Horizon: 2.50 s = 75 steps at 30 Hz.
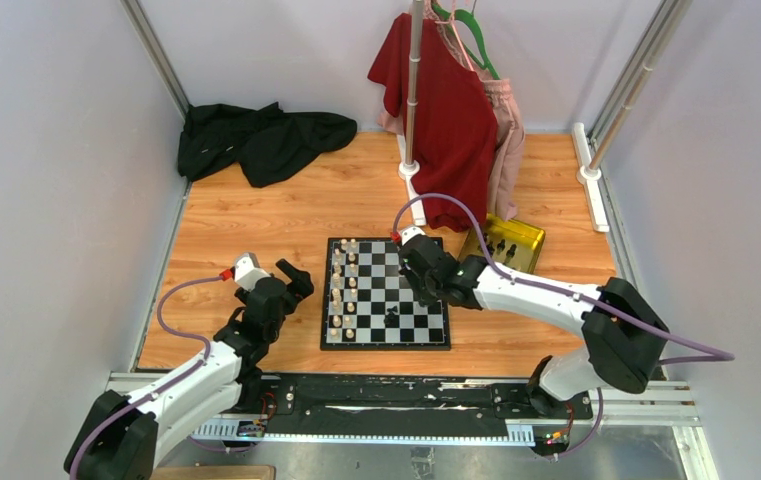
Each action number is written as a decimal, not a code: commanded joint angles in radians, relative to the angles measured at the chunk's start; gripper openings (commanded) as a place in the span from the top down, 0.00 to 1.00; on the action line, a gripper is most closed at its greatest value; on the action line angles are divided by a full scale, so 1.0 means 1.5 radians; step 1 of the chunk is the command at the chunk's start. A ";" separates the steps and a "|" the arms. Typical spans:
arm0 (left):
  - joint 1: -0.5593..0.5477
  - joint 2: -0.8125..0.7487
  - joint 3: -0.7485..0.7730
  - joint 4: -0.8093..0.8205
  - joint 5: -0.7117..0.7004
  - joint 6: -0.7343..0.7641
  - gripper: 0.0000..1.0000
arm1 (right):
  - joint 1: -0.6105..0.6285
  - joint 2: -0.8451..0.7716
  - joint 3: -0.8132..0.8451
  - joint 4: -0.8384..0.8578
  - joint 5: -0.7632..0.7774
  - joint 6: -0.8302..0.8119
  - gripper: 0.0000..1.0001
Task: Set up the chess pieces on the board
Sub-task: Place the chess piece on the chessboard, then pick up the chess piece from the chessboard.
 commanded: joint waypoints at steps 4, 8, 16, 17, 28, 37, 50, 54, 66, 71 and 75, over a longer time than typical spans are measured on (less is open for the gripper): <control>0.005 0.003 0.002 0.014 -0.011 0.006 0.00 | -0.024 0.039 -0.013 0.045 -0.017 -0.006 1.00; 0.005 0.008 0.000 0.018 -0.011 0.005 0.00 | -0.032 0.055 -0.013 0.053 -0.021 -0.009 1.00; 0.005 0.008 -0.004 0.020 -0.013 0.005 0.00 | -0.038 0.075 -0.012 0.056 -0.017 -0.012 1.00; 0.005 0.009 -0.005 0.021 -0.013 0.005 0.00 | -0.038 0.076 -0.012 0.056 -0.015 -0.012 0.99; 0.005 0.007 -0.008 0.022 -0.012 0.005 0.00 | -0.038 0.063 -0.010 0.044 -0.011 -0.023 0.69; 0.005 0.006 -0.009 0.021 -0.010 0.002 0.00 | -0.021 0.009 0.001 0.001 0.029 -0.034 0.66; 0.005 0.005 -0.012 0.020 -0.010 0.001 0.00 | 0.119 -0.020 0.031 -0.052 0.064 -0.011 0.67; 0.005 0.001 -0.013 0.021 -0.009 0.000 0.00 | 0.152 -0.001 0.046 -0.054 0.063 0.004 0.68; 0.005 -0.028 -0.013 0.000 -0.013 0.003 0.00 | 0.193 0.072 0.090 -0.045 0.055 0.011 0.70; 0.005 -0.031 -0.012 -0.002 -0.014 0.005 0.00 | 0.193 0.088 0.094 -0.038 0.054 0.010 0.70; 0.005 -0.031 -0.011 -0.002 -0.015 0.005 0.00 | 0.193 0.102 0.101 -0.034 0.048 0.009 0.70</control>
